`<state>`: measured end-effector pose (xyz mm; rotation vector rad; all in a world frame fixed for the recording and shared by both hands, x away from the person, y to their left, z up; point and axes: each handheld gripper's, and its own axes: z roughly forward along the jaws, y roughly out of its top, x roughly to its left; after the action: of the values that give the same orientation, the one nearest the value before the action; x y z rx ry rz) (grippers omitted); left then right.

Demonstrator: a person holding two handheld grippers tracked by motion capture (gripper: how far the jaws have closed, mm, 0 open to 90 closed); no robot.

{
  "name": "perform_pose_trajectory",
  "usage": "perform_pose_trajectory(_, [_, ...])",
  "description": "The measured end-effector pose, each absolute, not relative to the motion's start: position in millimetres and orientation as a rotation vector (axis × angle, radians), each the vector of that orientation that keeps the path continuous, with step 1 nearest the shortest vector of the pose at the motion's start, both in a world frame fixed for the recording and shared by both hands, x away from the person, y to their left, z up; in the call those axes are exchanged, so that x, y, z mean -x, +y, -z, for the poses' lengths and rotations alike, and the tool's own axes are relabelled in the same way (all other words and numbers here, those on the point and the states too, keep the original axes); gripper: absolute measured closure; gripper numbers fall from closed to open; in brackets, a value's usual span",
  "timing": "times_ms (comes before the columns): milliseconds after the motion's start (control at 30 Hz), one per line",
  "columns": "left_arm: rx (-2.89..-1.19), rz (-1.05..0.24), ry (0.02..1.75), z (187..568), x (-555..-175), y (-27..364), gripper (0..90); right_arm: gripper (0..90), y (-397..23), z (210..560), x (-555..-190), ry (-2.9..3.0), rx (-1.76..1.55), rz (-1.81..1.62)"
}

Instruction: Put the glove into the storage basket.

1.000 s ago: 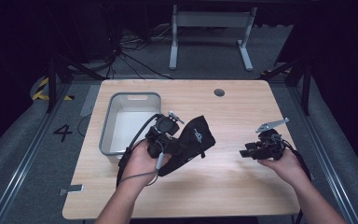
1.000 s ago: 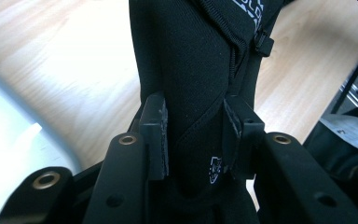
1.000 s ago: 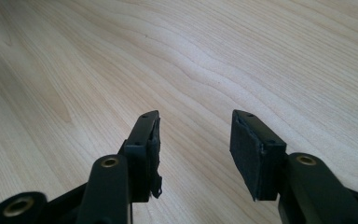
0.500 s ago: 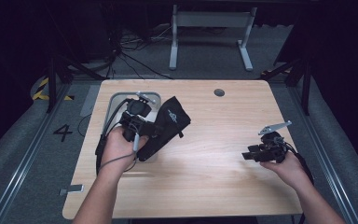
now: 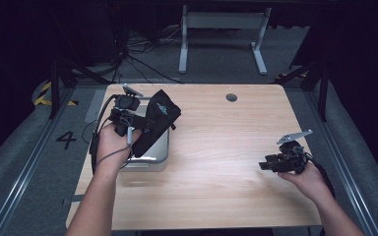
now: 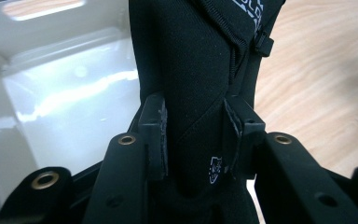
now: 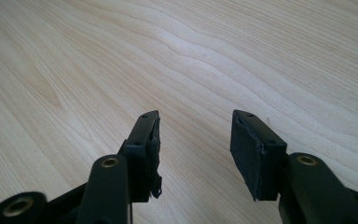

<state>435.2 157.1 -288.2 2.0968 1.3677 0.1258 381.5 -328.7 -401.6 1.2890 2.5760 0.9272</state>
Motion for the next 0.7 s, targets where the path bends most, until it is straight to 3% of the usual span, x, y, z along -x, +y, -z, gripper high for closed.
perform_pose_trajectory(700, [-2.013,-0.174,1.574,296,-465,173,64.8,52.8,-330,402,-381,2.572,-1.296,-0.929])
